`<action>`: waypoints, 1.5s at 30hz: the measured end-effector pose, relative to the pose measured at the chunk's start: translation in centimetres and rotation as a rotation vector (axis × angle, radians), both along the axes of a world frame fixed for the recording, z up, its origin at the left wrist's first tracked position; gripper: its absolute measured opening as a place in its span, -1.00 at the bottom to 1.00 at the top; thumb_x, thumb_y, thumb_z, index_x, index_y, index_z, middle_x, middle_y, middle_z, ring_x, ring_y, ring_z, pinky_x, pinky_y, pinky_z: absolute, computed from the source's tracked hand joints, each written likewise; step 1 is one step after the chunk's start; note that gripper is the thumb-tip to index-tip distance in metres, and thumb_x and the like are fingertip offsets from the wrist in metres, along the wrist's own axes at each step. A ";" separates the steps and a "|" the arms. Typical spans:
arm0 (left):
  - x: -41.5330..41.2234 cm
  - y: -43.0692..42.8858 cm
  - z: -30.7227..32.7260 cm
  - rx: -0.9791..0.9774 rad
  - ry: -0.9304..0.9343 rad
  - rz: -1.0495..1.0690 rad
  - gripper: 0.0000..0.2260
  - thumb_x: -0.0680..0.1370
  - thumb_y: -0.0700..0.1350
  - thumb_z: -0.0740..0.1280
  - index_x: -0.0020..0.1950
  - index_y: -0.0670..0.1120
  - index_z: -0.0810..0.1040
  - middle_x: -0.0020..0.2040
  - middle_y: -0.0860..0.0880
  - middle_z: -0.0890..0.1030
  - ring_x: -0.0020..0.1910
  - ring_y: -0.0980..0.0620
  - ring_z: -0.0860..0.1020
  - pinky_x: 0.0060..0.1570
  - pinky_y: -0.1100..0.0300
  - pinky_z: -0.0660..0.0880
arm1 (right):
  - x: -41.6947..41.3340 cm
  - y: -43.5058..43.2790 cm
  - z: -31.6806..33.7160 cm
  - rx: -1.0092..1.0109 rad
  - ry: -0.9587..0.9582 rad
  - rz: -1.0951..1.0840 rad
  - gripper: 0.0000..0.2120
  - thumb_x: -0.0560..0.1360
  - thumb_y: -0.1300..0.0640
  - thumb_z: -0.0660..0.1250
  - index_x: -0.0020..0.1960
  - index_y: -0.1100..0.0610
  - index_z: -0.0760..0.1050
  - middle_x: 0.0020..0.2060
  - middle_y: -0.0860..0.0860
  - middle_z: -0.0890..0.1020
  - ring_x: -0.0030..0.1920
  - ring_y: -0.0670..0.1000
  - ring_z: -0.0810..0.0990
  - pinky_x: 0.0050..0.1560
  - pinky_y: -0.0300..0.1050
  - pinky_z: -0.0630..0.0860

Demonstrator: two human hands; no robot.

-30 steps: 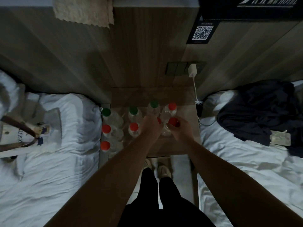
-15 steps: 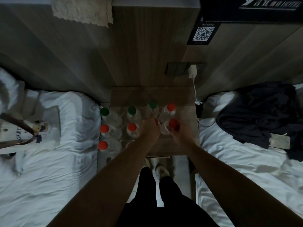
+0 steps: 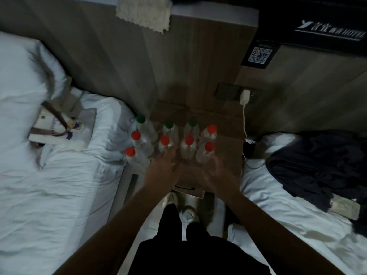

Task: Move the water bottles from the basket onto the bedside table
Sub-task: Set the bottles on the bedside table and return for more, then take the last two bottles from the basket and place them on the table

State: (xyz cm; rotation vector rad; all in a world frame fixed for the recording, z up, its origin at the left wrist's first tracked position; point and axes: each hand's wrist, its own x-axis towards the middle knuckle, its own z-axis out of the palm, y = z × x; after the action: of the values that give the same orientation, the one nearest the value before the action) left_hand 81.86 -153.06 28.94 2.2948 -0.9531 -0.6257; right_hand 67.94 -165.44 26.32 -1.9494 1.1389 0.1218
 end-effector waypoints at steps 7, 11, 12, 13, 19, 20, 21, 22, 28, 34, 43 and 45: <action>-6.1 9.3 0.5 0.184 0.016 0.210 -0.51 0.54 0.06 0.29 0.44 0.00 0.31 0.38 -0.02 0.44 0.34 -0.01 0.42 0.28 0.12 0.38 | -2.5 0.9 2.1 0.052 0.013 0.366 -0.48 0.55 -0.08 0.25 0.46 -0.04 0.20 0.42 -0.01 0.38 0.38 0.02 0.38 0.32 -0.04 0.37; -9.9 13.5 0.4 0.276 0.054 0.374 -0.51 0.53 0.06 0.30 0.43 -0.03 0.34 0.39 -0.06 0.44 0.30 -0.06 0.47 0.28 0.09 0.40 | -2.6 2.7 1.6 0.089 0.062 0.551 -0.48 0.54 -0.05 0.26 0.46 -0.01 0.22 0.41 0.03 0.37 0.39 0.06 0.35 0.33 -0.05 0.35; -10.8 14.4 0.4 0.289 0.063 0.403 -0.53 0.53 0.04 0.31 0.42 -0.05 0.35 0.38 -0.06 0.45 0.31 -0.06 0.46 0.28 0.11 0.38 | -2.5 3.4 1.6 0.106 0.070 0.592 -0.48 0.54 -0.04 0.27 0.45 0.00 0.23 0.39 0.05 0.38 0.39 0.07 0.35 0.34 -0.04 0.35; -11.6 15.2 0.3 0.301 0.089 0.437 -0.54 0.54 0.04 0.31 0.41 -0.05 0.36 0.38 -0.06 0.44 0.32 -0.06 0.44 0.28 0.12 0.36 | -2.4 4.3 1.6 0.121 0.067 0.637 -0.48 0.53 -0.02 0.28 0.44 0.02 0.25 0.38 0.05 0.39 0.38 0.07 0.35 0.35 -0.02 0.35; -15.0 19.0 0.9 0.299 0.202 0.623 -0.53 0.55 0.07 0.27 0.43 -0.02 0.32 0.41 -0.05 0.38 0.32 -0.03 0.43 0.30 0.08 0.38 | -1.4 10.0 1.7 0.035 0.073 0.981 -0.45 0.44 -0.10 0.25 0.40 0.02 0.30 0.33 0.07 0.41 0.34 0.09 0.38 0.35 0.08 0.34; -15.4 19.6 1.2 0.294 0.195 0.660 -0.53 0.56 0.07 0.26 0.43 -0.02 0.31 0.42 -0.04 0.37 0.34 -0.03 0.41 0.30 0.09 0.37 | -1.1 11.0 1.9 0.009 0.076 1.035 -0.44 0.45 -0.09 0.24 0.42 0.05 0.30 0.35 0.08 0.40 0.34 0.09 0.37 0.36 0.06 0.33; -15.8 20.3 1.5 0.283 0.185 0.701 -0.53 0.56 0.07 0.25 0.44 -0.03 0.31 0.42 -0.04 0.37 0.36 -0.02 0.39 0.30 0.11 0.35 | -0.9 12.1 2.2 -0.013 0.075 1.086 -0.43 0.47 -0.08 0.24 0.43 0.05 0.28 0.37 0.08 0.38 0.35 0.08 0.37 0.36 0.05 0.33; -16.3 21.1 1.8 0.267 0.175 0.745 -0.54 0.56 0.06 0.26 0.44 -0.04 0.31 0.42 -0.03 0.37 0.37 -0.02 0.38 0.29 0.14 0.32 | -0.6 13.2 2.5 -0.035 0.072 1.135 -0.44 0.48 -0.08 0.24 0.44 0.05 0.27 0.38 0.07 0.37 0.34 0.08 0.38 0.36 0.05 0.34; -20.9 28.7 3.1 0.183 0.148 1.044 -0.54 0.55 0.00 0.29 0.42 -0.08 0.35 0.39 -0.06 0.41 0.36 -0.02 0.37 0.27 0.21 0.28 | -0.1 21.5 3.7 -0.200 -0.014 1.407 -0.44 0.52 -0.07 0.26 0.46 0.03 0.21 0.39 0.04 0.34 0.37 0.09 0.36 0.36 0.05 0.33; -30.3 38.8 3.0 0.134 0.195 1.271 -0.52 0.55 0.02 0.29 0.43 -0.08 0.32 0.41 -0.06 0.38 0.38 -0.03 0.36 0.31 0.16 0.29 | -3.4 33.3 4.9 -0.269 -0.056 1.588 -0.44 0.53 -0.09 0.25 0.47 0.00 0.18 0.42 0.02 0.30 0.38 0.13 0.35 0.34 0.05 0.32; -47.7 54.1 3.2 0.134 0.220 1.572 -0.52 0.55 0.04 0.28 0.44 -0.05 0.30 0.42 -0.04 0.38 0.41 0.02 0.33 0.32 0.22 0.24 | -16.0 53.3 4.7 -0.153 -0.142 1.814 -0.43 0.52 -0.08 0.26 0.47 -0.01 0.18 0.43 0.03 0.29 0.41 0.10 0.32 0.37 0.02 0.31; -50.3 56.3 3.4 0.112 0.179 1.661 -0.52 0.55 0.03 0.29 0.44 -0.06 0.31 0.42 -0.03 0.38 0.40 0.03 0.34 0.33 0.21 0.24 | -18.0 56.5 4.9 -0.132 -0.173 1.881 -0.43 0.53 -0.09 0.25 0.47 -0.02 0.17 0.44 0.01 0.29 0.43 0.08 0.30 0.39 0.07 0.30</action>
State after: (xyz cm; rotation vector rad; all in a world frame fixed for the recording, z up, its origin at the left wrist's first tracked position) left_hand 31.51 -96.72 32.35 2.1581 1.1088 -0.0835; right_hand 49.93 -108.90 31.24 -2.3786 -1.0948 0.8071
